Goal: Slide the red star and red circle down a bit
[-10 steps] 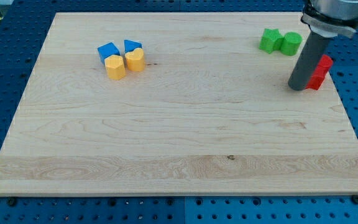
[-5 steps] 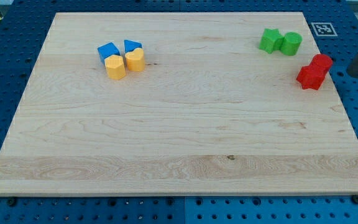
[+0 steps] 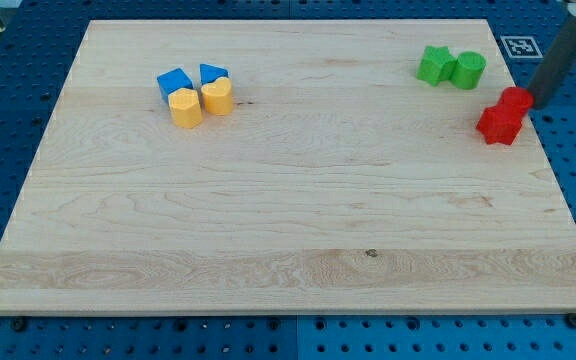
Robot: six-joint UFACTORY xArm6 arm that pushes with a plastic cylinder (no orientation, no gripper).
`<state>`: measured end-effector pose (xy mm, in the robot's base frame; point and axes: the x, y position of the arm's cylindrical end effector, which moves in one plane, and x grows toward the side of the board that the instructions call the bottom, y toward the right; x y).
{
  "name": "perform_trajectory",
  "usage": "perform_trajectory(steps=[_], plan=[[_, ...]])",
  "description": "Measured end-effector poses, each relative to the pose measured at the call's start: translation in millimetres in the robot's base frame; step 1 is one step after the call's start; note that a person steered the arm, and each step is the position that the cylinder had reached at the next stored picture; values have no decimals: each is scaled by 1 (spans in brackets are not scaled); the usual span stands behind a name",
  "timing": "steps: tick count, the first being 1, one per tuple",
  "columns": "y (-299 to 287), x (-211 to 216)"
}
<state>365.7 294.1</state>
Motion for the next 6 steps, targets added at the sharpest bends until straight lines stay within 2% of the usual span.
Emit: perform_trajectory(steps=[1, 3, 4, 6], plan=[[-28, 1], [-30, 37], [-32, 38], [-32, 5]])
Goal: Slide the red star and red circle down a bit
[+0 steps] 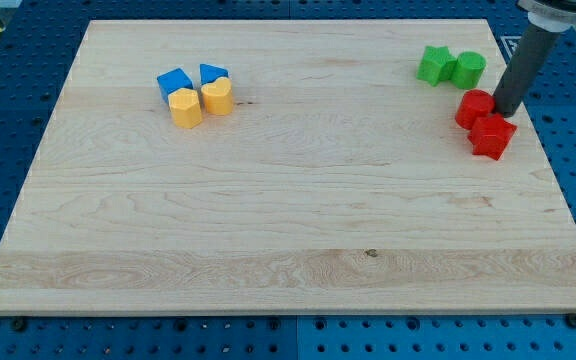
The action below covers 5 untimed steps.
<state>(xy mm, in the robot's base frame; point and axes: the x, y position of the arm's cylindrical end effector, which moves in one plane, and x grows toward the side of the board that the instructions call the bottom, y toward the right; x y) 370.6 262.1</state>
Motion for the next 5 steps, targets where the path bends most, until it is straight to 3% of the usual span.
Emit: perform_trajectory(steps=[2, 5], plan=[[-16, -18], [-17, 64]])
